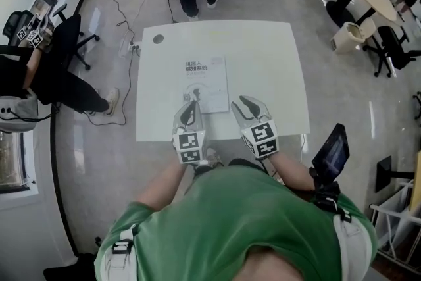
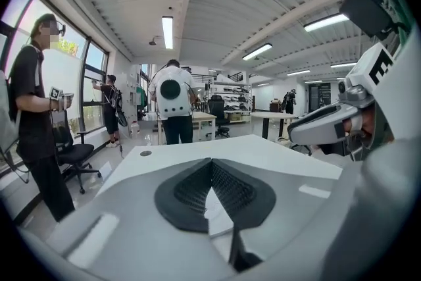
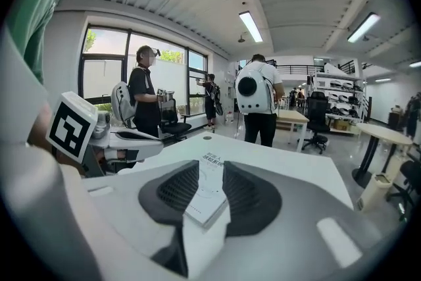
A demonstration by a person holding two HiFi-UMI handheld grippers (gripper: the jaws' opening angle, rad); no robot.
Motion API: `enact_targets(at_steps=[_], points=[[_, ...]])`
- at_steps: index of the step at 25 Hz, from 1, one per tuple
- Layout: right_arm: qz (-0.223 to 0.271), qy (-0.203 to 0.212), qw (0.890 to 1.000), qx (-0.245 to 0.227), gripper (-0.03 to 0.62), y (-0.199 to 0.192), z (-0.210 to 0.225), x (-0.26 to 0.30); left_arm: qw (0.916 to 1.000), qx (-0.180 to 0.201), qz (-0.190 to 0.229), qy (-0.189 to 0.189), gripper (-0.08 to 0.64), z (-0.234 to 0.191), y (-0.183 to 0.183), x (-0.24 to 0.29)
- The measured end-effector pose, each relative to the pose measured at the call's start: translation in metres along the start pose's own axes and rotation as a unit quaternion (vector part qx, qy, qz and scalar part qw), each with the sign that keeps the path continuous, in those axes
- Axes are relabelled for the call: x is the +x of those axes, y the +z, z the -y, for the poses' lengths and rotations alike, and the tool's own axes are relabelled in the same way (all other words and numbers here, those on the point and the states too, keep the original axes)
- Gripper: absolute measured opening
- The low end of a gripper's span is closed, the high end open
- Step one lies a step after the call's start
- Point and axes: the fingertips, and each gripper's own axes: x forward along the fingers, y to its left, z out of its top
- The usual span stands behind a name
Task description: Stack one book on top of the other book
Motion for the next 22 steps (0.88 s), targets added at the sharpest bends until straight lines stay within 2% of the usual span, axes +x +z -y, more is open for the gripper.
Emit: enact_targets(at_steps=[5,11,17,22], points=[[0.037,0.014,0.999,0.002,0.070,0.008,0.000,-0.034,0.9998,-0.004,0.018,0.012,0.006,0.027,0.013,-0.022],[0.063,0.030,0.998,0.011,0.011,0.006,-0.005,-0.081,0.9996,-0.004,0.012,0.024,0.006,0.067,0.014,-0.056],[0.068,0.048,0.996,0.021,0.003,-0.006,-0.009,-0.113,0.9991,-0.001,0.013,0.041,0.006,0.093,0.019,-0.089],[0.070,0.041,0.996,0.022,0.003,-0.008,-0.010,-0.130,0.9991,-0.003,0.025,0.034,0.006,0.104,0.024,-0.103]])
